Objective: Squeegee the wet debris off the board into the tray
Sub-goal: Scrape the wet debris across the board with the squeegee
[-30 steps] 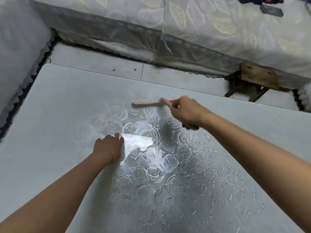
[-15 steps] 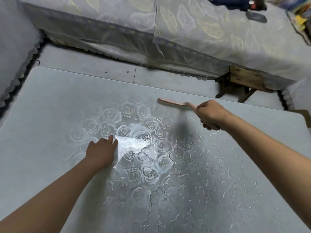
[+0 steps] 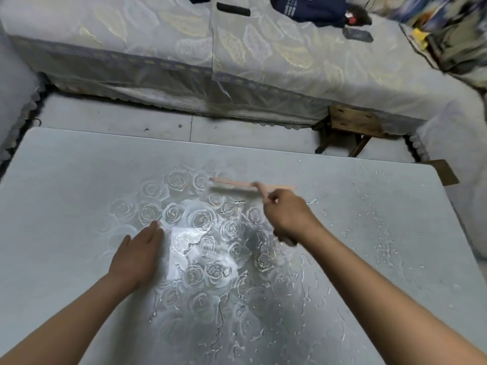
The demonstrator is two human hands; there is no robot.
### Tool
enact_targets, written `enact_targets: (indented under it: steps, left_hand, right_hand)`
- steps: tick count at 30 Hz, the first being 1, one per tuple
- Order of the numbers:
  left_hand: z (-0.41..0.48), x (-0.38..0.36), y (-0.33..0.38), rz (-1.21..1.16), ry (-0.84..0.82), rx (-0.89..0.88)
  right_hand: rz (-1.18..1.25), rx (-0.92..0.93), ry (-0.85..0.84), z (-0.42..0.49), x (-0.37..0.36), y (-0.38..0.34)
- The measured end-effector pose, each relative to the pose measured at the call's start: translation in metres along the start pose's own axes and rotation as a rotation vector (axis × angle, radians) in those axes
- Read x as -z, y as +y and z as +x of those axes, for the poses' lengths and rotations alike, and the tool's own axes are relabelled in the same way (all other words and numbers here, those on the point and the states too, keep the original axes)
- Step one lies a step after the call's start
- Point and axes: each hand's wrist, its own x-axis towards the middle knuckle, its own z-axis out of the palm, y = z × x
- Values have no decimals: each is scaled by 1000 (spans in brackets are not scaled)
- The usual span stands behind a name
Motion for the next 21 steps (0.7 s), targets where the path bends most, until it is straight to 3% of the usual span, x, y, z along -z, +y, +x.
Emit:
enact_targets:
  steps: [3,10,16,21]
  left_hand:
    - [-12,-8,-3,33,26,22]
    - [-26,-17,-18,69,-122,106]
    - [-34,-11,-37,54,-121,133]
    - [-44,-10,-63,37,-130,181]
  right_hand:
    - [9,-64,45,23,5,7]
    - [31,-62,-26,-26,-30,39]
    - [-224,298,-49,-31,-45,-19]
    - [-443,548,-276,1,-94,-96]
